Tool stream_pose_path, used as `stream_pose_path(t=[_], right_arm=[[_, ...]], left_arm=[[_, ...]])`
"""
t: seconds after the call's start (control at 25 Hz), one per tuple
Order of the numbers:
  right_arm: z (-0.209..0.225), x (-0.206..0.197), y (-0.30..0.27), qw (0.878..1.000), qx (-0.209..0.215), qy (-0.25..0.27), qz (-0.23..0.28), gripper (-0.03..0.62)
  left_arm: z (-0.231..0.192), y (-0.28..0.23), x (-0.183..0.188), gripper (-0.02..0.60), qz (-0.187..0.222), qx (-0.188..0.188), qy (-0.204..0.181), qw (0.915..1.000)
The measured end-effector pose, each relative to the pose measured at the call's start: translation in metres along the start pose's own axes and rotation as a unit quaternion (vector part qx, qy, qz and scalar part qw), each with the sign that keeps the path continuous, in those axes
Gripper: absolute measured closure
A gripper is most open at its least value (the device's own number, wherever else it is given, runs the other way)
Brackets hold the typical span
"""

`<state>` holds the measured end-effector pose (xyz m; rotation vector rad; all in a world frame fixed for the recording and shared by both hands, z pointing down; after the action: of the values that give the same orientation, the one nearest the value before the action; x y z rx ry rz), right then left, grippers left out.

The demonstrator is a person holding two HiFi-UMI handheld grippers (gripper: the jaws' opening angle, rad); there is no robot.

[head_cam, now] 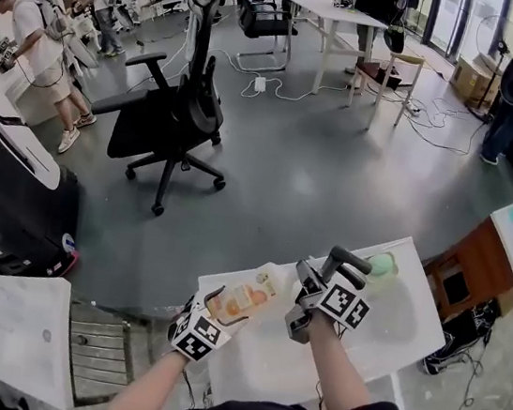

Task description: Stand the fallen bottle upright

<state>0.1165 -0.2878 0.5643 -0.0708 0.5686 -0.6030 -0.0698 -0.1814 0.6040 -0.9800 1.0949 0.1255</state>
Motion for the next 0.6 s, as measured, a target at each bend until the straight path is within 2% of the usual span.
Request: stream_pose_path(t=[0.6], right_arm=[[-0.043, 0.043, 0.028, 0.995, 0.012, 0.097, 0.026, 0.503]], left_arm=[[0.013, -0.020, 0.033, 0.191, 0.068, 0.005, 0.024, 0.9974]])
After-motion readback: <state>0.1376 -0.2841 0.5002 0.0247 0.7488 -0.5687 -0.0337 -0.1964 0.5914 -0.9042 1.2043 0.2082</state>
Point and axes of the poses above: the fingertips, and each gripper's own axes: y backward along the fingers, z to its right, x out of its top, the point moved 4 cm from there along y, backward along the fingers, and after that the axes turned 3 degrees about z, right-handed, at the moved point
